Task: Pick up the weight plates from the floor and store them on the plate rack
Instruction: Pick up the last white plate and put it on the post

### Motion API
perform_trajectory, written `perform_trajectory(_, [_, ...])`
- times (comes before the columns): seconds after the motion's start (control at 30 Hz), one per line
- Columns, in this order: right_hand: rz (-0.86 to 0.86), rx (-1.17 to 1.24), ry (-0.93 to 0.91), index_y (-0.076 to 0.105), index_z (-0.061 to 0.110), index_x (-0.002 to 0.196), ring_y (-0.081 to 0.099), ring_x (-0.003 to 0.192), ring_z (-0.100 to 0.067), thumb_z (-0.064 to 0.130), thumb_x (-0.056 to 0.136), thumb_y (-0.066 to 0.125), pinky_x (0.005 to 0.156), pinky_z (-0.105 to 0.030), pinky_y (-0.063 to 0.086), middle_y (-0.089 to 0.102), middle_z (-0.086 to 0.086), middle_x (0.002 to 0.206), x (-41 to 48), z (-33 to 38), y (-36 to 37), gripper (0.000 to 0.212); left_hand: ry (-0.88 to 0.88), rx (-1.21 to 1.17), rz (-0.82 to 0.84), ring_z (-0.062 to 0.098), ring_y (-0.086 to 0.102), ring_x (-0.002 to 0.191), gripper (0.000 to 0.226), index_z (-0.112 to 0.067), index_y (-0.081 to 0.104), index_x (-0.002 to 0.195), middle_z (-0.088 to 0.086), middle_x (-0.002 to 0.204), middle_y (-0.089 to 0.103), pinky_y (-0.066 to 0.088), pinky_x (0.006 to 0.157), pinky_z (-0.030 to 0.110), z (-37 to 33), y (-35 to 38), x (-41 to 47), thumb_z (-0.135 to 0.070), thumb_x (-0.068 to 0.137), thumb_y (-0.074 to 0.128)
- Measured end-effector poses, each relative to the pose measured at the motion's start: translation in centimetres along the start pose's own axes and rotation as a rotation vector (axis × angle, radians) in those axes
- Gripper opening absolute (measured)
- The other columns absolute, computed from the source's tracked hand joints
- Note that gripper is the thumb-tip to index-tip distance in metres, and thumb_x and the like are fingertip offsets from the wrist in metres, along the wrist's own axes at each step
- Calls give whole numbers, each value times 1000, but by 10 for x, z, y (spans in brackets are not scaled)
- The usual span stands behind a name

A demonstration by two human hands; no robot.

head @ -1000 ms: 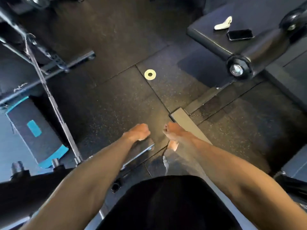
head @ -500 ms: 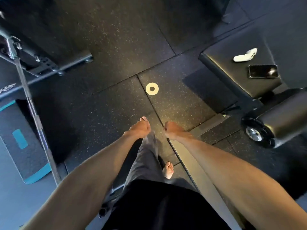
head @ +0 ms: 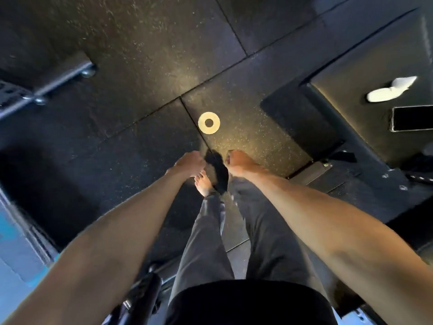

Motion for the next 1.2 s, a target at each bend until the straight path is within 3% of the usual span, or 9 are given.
perform_trajectory(0.17, [39,-14,6,64,3,107,62,110,-34,19,99,45,93,-38,47,66,-16,113,103,-15,-6,26,-28,-73,32,36,64,107,30,1,61,117,20,119,65,52,94,41,-3,-9,91,-13,101,39])
perform_trajectory(0.33, [26,-32,66,62,5,113,63,112,-33,21,99,45,92,-40,53,66,-16,118,219,-46,10,27,-168,-164,-38,35,67,103,27,-5,59,117,18,113,67,55,90,42,23,11,214,-15,98,43])
perform_trajectory(0.47, [13,-34,102,55,13,88,69,95,-34,18,93,45,81,-42,58,62,-10,84,314,-75,37,13,-265,-269,-81,35,66,96,26,-9,51,119,17,113,63,57,85,47,41,39,308,-20,96,48])
perform_trajectory(0.6, [-74,-9,119,53,12,117,66,100,-33,23,96,47,88,-45,55,68,-11,105,395,-91,59,24,-342,-342,-161,39,61,111,47,-6,37,137,20,126,57,56,88,51,55,60,391,-18,94,52])
perform_trajectory(0.73, [-140,89,150,41,9,128,64,106,-36,28,98,52,90,-45,54,65,-16,116,455,-102,80,37,-386,-379,-211,41,57,117,64,-6,20,147,21,133,53,55,90,47,68,83,458,-15,94,53])
perform_trajectory(0.83, [-170,81,203,32,11,129,61,108,-40,37,97,53,86,-47,52,61,-19,118,491,-113,98,46,-444,-393,-275,39,56,120,63,-6,17,147,21,134,51,50,91,45,77,100,496,-28,98,51])
perform_trajectory(0.97, [-221,31,195,28,15,123,59,91,-32,54,92,54,69,-39,44,60,-12,101,520,-125,119,56,-484,-384,-356,35,60,114,71,-7,18,144,19,128,57,48,84,41,90,116,527,-39,95,58])
perform_trajectory(1.07, [-247,-3,134,28,12,123,52,81,-26,50,92,57,68,-36,41,53,-5,90,531,-122,129,57,-454,-374,-418,33,67,100,66,-7,22,138,14,114,66,43,72,36,98,117,539,-37,93,62])
perform_trajectory(1.2, [-256,-55,137,31,12,122,57,83,-28,47,86,61,70,-38,45,57,-6,94,529,-111,128,59,-430,-363,-434,34,66,100,59,-7,28,131,14,110,67,46,73,37,99,116,532,-33,91,64])
Point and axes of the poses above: each hand's wrist, its own x-axis towards the middle knuckle, its own y-axis out of the palm, z = x × y, the point moved 4 cm from there along x, towards the middle knuckle
